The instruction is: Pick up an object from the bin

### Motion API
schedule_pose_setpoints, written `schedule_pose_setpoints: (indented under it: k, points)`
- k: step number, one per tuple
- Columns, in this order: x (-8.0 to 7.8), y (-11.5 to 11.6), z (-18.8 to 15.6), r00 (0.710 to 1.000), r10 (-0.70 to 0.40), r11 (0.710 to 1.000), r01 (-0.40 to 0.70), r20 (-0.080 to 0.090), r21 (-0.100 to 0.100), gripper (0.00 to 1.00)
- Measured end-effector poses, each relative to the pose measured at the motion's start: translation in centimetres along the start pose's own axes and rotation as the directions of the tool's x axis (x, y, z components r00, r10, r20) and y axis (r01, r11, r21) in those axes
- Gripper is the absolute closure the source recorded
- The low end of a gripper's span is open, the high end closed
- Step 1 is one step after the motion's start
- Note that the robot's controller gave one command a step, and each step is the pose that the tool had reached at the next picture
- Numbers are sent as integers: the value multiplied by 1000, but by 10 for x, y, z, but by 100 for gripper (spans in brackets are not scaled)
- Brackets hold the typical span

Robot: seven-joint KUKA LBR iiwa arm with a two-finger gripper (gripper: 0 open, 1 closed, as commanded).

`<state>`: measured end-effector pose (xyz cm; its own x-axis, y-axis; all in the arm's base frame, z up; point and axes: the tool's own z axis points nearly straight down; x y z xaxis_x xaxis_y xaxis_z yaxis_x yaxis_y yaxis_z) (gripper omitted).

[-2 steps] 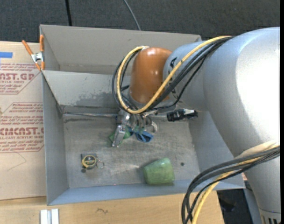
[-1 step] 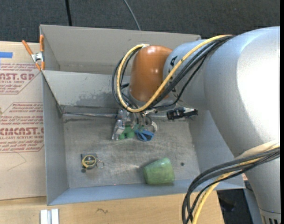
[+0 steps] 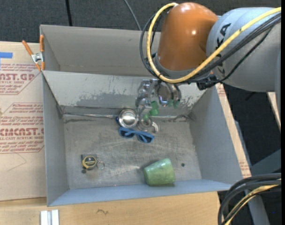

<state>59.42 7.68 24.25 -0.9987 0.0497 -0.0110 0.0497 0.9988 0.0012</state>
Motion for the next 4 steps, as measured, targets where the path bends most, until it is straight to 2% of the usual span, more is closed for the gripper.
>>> schedule_pose_setpoints:
  k: [1, 2, 3, 4]
  points:
    - [18, -17, 161, 975, 221, 975, -221, -8, -1, 100]
    - [20, -4, 70, 974, 226, 974, -226, -2, -1, 100]
    - [22, -5, 75, 974, 226, 974, -226, -9, 2, 0]
    - [20, -27, 146, 971, 237, 971, -237, -5, 1, 0]
